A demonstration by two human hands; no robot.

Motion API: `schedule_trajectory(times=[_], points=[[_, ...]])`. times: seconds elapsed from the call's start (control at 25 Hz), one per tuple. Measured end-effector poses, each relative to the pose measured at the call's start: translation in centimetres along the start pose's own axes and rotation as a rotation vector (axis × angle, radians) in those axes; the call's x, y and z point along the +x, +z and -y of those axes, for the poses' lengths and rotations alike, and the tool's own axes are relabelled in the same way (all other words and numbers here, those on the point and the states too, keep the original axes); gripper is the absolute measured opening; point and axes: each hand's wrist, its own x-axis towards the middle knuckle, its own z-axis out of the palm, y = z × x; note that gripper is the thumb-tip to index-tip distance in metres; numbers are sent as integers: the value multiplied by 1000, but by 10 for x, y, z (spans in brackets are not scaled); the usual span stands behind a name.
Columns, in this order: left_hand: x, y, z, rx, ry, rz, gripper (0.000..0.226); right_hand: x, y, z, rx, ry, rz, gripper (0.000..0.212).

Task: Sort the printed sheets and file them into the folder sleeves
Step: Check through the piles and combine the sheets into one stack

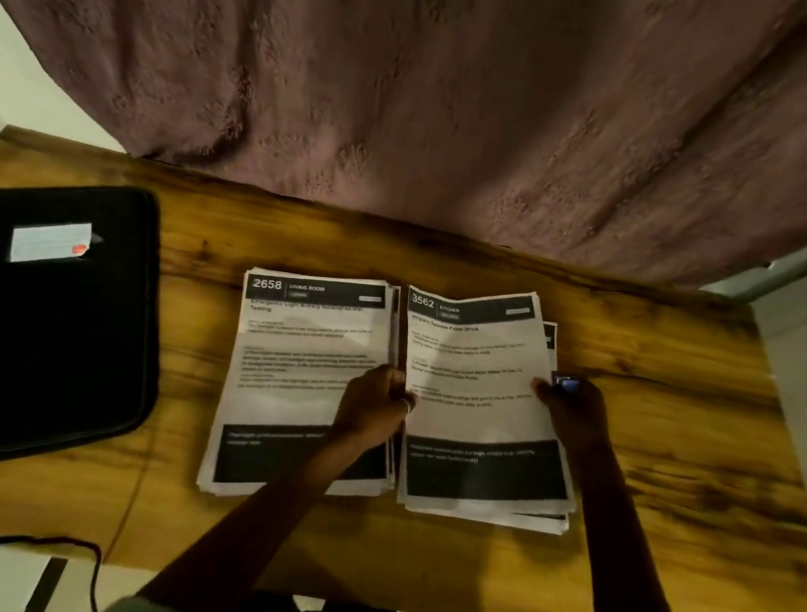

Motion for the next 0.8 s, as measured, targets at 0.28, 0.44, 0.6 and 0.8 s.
schedule_trajectory(times=[0.28, 0.44, 0.6, 0.8], points=[[17, 34, 7, 223, 44, -75, 21, 18, 12, -39, -225, -14, -25, 33], [18, 33, 12, 235, 69, -125, 21, 9, 13, -47, -483, -60, -166, 38], [14, 34, 10, 255, 83, -133, 26, -19, 19, -36, -593, -133, -156, 40], [5, 33, 5, 310, 154, -177, 34, -59, 51, -23, -565, -172, 26, 42]])
